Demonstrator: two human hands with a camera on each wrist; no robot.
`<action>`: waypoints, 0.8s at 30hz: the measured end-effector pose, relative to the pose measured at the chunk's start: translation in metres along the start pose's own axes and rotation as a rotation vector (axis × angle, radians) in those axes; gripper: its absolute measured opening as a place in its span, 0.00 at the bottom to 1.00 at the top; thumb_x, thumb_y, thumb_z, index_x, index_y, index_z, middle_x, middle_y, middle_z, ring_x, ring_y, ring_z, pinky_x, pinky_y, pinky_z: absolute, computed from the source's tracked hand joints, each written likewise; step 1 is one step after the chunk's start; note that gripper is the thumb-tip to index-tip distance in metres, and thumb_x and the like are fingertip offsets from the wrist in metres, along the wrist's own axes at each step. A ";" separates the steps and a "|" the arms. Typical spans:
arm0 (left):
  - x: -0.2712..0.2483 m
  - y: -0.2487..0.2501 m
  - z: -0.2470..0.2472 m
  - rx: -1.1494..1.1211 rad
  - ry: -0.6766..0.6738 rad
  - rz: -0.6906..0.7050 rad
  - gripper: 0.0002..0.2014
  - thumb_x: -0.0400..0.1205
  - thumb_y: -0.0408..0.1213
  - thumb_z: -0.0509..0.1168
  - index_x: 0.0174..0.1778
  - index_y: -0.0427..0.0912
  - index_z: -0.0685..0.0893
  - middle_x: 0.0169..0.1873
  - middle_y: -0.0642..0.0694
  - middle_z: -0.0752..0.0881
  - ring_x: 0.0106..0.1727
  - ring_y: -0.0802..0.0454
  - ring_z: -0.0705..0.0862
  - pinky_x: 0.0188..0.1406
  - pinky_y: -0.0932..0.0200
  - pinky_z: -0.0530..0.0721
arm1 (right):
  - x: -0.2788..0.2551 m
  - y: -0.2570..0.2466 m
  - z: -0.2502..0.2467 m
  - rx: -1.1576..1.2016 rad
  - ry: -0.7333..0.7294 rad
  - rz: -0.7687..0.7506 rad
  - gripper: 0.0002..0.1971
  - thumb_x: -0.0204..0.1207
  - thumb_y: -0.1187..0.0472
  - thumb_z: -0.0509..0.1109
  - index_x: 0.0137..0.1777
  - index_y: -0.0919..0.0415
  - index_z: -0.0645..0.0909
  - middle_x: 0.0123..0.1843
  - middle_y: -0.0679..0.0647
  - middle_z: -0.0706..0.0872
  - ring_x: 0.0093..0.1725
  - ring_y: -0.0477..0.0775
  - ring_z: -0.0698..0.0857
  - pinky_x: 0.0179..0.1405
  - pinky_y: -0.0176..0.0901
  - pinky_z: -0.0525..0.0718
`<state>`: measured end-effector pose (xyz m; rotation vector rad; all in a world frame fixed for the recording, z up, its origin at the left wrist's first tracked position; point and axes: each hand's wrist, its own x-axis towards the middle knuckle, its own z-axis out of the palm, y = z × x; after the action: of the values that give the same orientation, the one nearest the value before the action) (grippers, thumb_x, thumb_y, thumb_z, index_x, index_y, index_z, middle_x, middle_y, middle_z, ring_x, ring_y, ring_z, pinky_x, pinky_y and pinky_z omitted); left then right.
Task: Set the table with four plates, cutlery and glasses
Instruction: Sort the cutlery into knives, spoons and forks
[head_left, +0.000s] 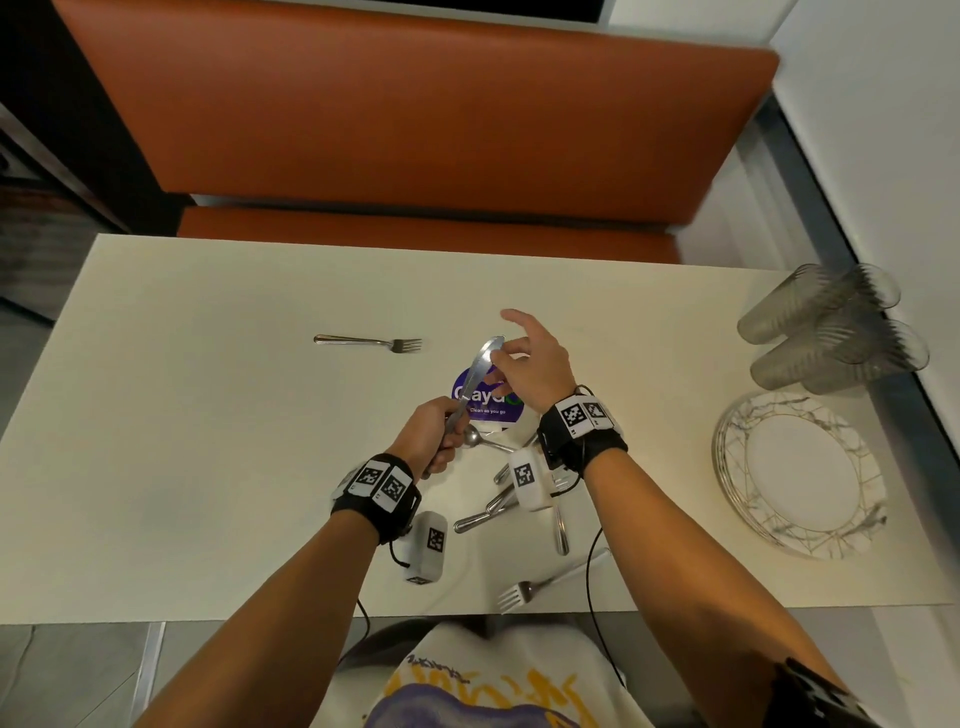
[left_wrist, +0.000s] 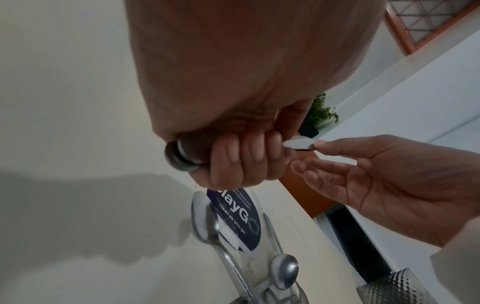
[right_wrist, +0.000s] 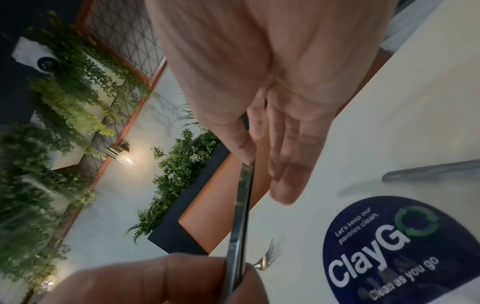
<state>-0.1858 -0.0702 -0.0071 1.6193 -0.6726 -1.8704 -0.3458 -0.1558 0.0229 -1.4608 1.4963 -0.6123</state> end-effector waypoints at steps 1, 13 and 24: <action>0.001 0.000 0.000 0.020 -0.003 -0.002 0.20 0.90 0.43 0.50 0.30 0.47 0.71 0.21 0.51 0.68 0.17 0.55 0.60 0.13 0.65 0.59 | 0.001 -0.001 -0.002 -0.007 -0.047 -0.021 0.19 0.82 0.64 0.69 0.72 0.50 0.79 0.50 0.56 0.92 0.33 0.54 0.93 0.38 0.49 0.94; 0.009 0.017 -0.004 0.197 -0.028 -0.025 0.15 0.84 0.39 0.59 0.30 0.49 0.68 0.24 0.51 0.68 0.21 0.56 0.59 0.21 0.62 0.58 | 0.035 -0.014 -0.023 -0.088 -0.272 0.031 0.09 0.77 0.70 0.68 0.49 0.62 0.89 0.35 0.61 0.93 0.35 0.63 0.93 0.45 0.54 0.93; 0.072 0.030 -0.034 0.857 0.388 0.543 0.09 0.86 0.31 0.69 0.59 0.41 0.91 0.43 0.44 0.89 0.45 0.43 0.86 0.49 0.50 0.85 | 0.086 0.025 -0.024 0.196 -0.061 0.287 0.09 0.77 0.74 0.70 0.49 0.66 0.92 0.42 0.65 0.93 0.40 0.66 0.94 0.52 0.60 0.93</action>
<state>-0.1564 -0.1423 -0.0414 1.9279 -1.6670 -0.8573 -0.3673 -0.2391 -0.0107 -1.0816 1.5171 -0.5176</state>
